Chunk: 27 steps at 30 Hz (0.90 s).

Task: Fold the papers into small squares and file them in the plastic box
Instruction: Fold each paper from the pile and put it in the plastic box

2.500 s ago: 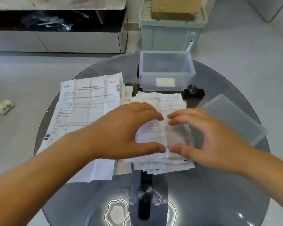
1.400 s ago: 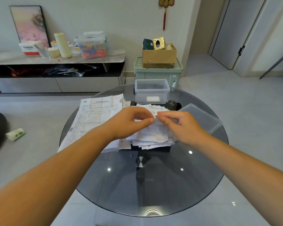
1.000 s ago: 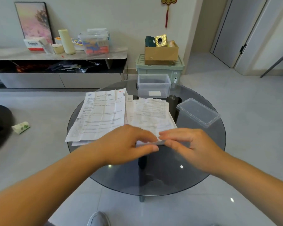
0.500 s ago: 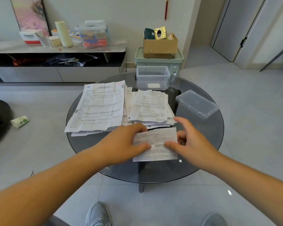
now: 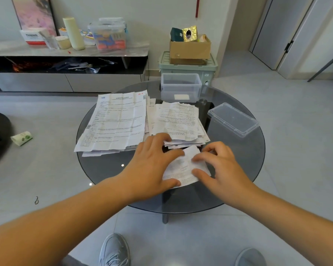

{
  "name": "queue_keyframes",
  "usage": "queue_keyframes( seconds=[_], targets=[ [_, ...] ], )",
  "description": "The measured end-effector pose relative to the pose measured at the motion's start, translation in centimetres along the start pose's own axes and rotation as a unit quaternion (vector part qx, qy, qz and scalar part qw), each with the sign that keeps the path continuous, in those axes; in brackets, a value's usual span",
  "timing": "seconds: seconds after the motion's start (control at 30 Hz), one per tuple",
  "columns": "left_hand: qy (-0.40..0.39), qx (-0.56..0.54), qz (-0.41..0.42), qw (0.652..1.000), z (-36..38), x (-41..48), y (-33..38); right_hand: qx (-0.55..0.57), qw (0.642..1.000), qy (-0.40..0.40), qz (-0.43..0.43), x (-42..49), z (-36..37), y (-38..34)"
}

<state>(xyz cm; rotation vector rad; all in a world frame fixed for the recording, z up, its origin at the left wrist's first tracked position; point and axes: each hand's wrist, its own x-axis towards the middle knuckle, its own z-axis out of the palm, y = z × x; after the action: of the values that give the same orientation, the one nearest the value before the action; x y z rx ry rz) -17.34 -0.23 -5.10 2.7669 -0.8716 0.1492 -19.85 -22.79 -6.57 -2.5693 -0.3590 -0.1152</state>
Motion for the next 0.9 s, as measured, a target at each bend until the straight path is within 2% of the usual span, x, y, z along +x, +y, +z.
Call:
queue_keyframes(
  seconds=[0.1,0.2,0.33,0.5,0.7,0.9],
  targets=[
    [-0.060,0.004,0.013,0.998,0.2,0.0,-0.5,-0.049,0.996,-0.002,-0.075,-0.5,0.4,-0.1],
    [-0.105,-0.003,0.001,0.994,0.2,0.2,-0.9,-0.133,0.987,0.020,-0.086,-0.6,0.4,-0.5],
    [-0.120,-0.006,0.002,0.993,0.3,0.3,-1.0,-0.106,0.988,-0.010,-0.113,-0.5,0.6,-0.6],
    [-0.145,-0.031,-0.018,0.989,0.3,0.7,-1.2,-0.010,0.999,-0.034,-0.003,-0.1,1.4,-0.7],
    [-0.176,-0.058,-0.036,0.982,0.0,0.9,-1.8,-0.026,0.994,-0.091,0.058,0.5,-0.3,0.1],
    [-0.160,-0.075,-0.062,0.982,-0.2,0.5,-1.4,-0.007,0.990,-0.112,0.091,0.7,-1.6,0.7]
  ],
)
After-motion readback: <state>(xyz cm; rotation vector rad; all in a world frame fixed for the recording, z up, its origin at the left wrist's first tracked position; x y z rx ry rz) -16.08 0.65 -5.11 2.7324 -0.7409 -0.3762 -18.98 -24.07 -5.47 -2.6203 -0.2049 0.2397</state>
